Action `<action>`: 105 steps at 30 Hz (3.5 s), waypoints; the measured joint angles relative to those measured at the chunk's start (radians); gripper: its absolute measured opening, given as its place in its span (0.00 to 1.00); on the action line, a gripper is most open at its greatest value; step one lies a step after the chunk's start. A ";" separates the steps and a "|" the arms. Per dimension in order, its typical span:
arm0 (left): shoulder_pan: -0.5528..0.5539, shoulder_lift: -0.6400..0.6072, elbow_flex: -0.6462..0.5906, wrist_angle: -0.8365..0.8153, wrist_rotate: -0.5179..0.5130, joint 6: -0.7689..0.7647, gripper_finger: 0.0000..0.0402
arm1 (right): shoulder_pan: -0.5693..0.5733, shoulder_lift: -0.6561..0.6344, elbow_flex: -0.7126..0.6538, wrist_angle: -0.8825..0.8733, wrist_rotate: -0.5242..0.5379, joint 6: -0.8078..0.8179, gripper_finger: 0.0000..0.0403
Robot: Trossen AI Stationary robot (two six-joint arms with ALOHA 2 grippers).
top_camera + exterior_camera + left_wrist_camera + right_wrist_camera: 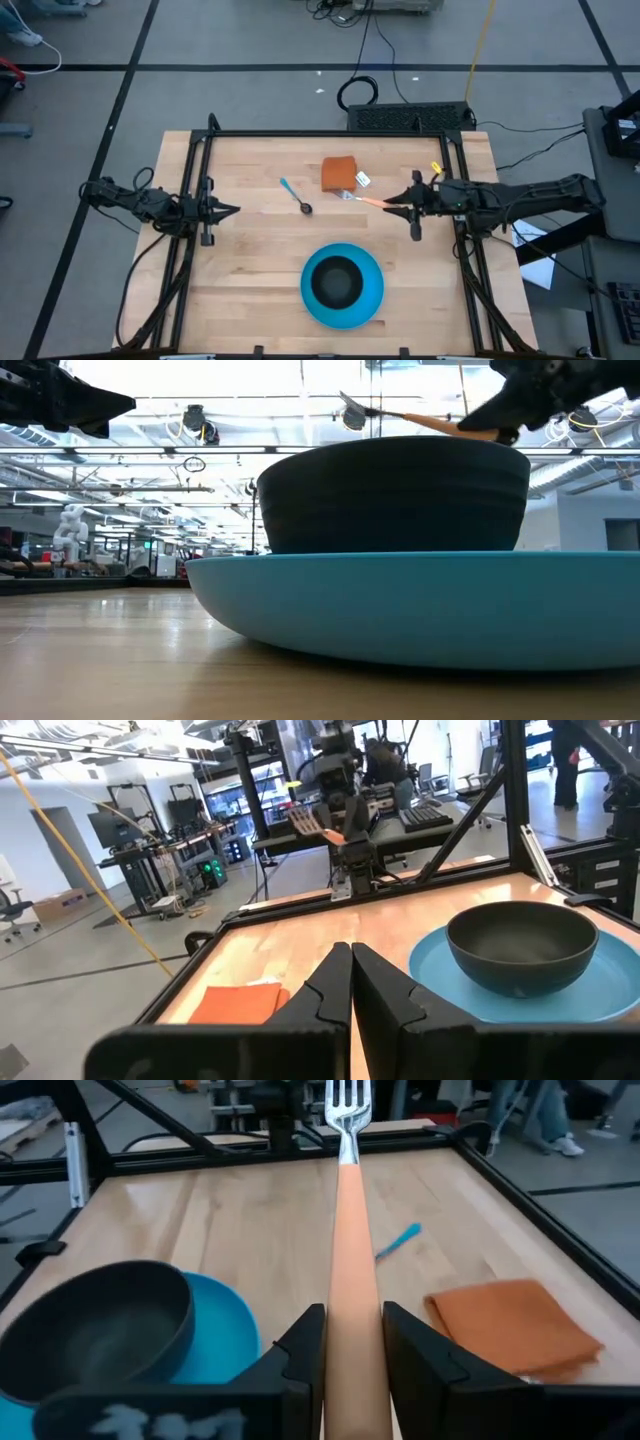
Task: Set table place
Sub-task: Put the orange fork on the left side of the blue plate
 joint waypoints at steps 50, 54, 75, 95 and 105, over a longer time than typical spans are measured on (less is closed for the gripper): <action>0.000 0.000 0.000 0.000 0.000 -0.019 0.04 | 0.573 0.188 -0.188 -0.018 0.594 0.783 0.16; 0.000 0.000 0.000 0.000 0.000 -0.019 0.04 | 0.573 0.200 -0.188 0.089 0.590 0.689 0.16; 0.000 0.000 0.000 0.002 0.000 -0.019 0.04 | 0.391 0.367 -0.062 0.371 0.313 0.330 0.16; 0.000 0.000 0.000 0.008 0.001 -0.012 0.04 | 0.066 0.713 0.351 0.165 -0.068 -0.024 0.16; 0.000 0.000 0.000 0.007 0.002 -0.004 0.04 | -0.081 0.795 0.414 0.164 -0.230 -0.055 0.16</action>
